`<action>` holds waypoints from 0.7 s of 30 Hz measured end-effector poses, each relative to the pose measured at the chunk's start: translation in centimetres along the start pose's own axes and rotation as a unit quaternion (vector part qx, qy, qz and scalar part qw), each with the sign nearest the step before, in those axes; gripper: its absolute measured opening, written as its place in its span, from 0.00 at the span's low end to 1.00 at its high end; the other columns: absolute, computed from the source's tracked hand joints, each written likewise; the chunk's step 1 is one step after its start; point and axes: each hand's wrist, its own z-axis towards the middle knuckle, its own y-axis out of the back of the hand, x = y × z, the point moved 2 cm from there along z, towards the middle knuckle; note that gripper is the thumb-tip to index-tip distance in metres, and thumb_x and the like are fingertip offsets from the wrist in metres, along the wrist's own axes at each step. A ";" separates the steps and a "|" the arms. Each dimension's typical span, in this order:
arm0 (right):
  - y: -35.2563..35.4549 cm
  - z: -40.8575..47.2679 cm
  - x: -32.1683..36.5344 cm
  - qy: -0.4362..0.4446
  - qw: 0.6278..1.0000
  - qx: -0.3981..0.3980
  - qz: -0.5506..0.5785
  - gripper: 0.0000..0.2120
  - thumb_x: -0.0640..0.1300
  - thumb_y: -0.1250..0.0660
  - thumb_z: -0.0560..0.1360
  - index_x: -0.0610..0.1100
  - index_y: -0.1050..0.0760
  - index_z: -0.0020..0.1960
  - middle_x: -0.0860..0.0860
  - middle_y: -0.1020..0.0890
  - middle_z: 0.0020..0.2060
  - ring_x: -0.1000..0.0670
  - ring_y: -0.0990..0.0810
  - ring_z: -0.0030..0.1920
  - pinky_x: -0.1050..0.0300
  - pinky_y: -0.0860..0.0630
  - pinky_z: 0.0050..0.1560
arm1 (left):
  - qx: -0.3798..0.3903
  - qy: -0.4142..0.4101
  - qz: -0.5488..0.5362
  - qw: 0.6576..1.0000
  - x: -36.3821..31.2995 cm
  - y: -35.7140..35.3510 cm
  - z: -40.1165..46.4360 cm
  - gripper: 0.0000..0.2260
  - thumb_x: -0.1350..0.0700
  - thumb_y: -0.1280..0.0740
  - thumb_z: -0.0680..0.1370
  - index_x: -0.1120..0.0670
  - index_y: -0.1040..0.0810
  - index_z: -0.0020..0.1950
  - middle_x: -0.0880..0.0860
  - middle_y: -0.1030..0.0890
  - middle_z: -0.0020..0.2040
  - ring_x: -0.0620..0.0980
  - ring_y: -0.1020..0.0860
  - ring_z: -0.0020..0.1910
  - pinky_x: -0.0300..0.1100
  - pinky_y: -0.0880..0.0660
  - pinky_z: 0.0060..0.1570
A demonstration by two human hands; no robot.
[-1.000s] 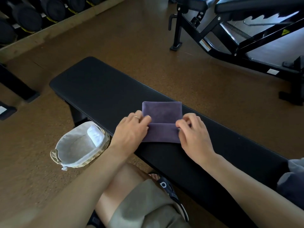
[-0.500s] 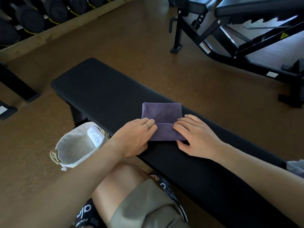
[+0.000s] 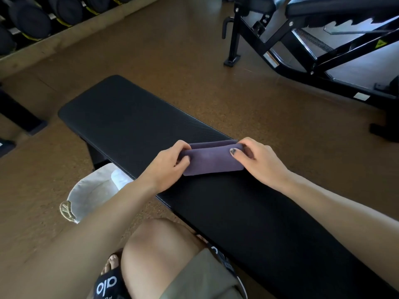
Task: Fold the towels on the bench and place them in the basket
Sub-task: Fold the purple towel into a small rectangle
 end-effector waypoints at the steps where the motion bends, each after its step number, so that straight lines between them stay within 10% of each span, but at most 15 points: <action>1: 0.0 0.5 -0.1 -0.022 1.000 0.006 0.009 0.15 0.55 0.38 0.83 0.48 0.25 0.65 0.54 0.18 0.52 0.57 0.19 0.50 0.61 0.22 0.50 | -0.009 0.013 -0.009 1.000 0.2 -0.1 0.4 0.05 0.54 0.41 0.84 0.46 0.28 0.58 0.44 0.20 0.47 0.42 0.22 0.45 0.39 0.26 0.43; 16: -1.6 2.0 0.6 -0.009 0.992 -0.089 -0.089 0.08 0.50 0.36 0.83 0.49 0.34 0.56 0.51 0.22 0.42 0.52 0.21 0.38 0.55 0.20 0.41 | -0.048 0.063 0.017 0.997 -0.1 -1.2 3.1 0.03 0.52 0.41 0.82 0.45 0.32 0.56 0.50 0.26 0.49 0.45 0.26 0.47 0.44 0.30 0.43; 21: -0.9 2.3 0.8 0.136 0.957 -0.086 -0.240 0.06 0.45 0.36 0.82 0.47 0.28 0.58 0.46 0.28 0.53 0.48 0.23 0.45 0.52 0.22 0.44 | -0.134 -0.082 0.388 0.908 -1.7 -1.8 2.7 0.10 0.61 0.37 0.77 0.51 0.31 0.56 0.55 0.28 0.53 0.56 0.26 0.44 0.51 0.27 0.42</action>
